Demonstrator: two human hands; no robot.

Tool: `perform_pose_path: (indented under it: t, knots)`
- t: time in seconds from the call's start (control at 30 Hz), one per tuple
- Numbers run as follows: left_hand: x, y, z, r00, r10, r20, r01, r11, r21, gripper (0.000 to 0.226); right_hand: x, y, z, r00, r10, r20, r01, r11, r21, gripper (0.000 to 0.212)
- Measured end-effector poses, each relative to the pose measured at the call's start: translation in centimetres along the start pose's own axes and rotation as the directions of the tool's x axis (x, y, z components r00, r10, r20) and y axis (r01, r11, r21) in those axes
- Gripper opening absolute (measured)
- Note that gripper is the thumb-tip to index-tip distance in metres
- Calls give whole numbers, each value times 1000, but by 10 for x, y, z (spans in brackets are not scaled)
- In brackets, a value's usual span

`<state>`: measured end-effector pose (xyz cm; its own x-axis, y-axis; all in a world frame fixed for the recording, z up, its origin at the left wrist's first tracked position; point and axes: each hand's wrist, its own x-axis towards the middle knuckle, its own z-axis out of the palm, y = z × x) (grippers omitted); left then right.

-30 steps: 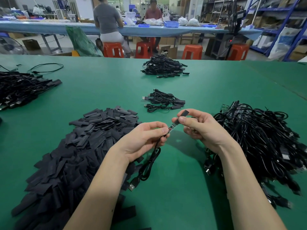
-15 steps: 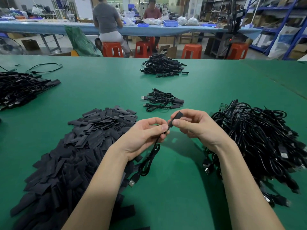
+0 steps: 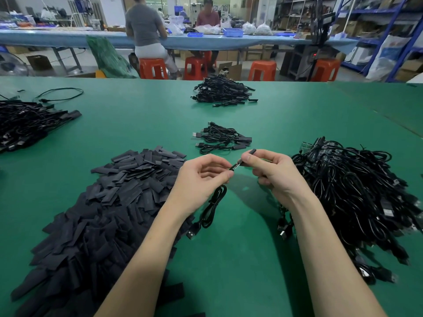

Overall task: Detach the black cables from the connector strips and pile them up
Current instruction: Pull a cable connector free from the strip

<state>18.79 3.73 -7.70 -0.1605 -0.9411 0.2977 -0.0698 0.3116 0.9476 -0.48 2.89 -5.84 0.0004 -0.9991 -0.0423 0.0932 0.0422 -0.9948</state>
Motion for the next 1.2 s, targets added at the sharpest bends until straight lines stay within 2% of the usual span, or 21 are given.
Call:
perform_pose_path:
  t: [0.2,0.43,0.6,0.87,0.93,1.07,1.2]
  knots:
    - [-2,-3,2,1000,29,-6,-29,999,25,16,-2,0,3,999,33,11,-33,998,62,31]
    - [-3,-4,3,998,57,9,-57,998,15,12,-1,0,0,998,36,60,-38,998,41,23]
    - [-2,-4,3,998,64,-10,-64,998,-4,10,-2,4,3,992,20,123,-24,999,28,34]
    - [-2,-3,3,997,60,-53,-62,997,-42,16,-1,7,10,990,5,139,-4,1000,-13,30]
    - [0,-3,3,995,58,-77,-61,997,-47,15,-2,6,14,994,-32,107,35,999,-26,21]
    - [1,-4,5,994,41,-101,-49,996,-74,12,-6,5,17,980,-190,51,193,980,-44,27]
    - [1,-7,8,992,37,-120,-49,995,-91,14,-8,5,21,976,-218,-2,218,975,-33,23]
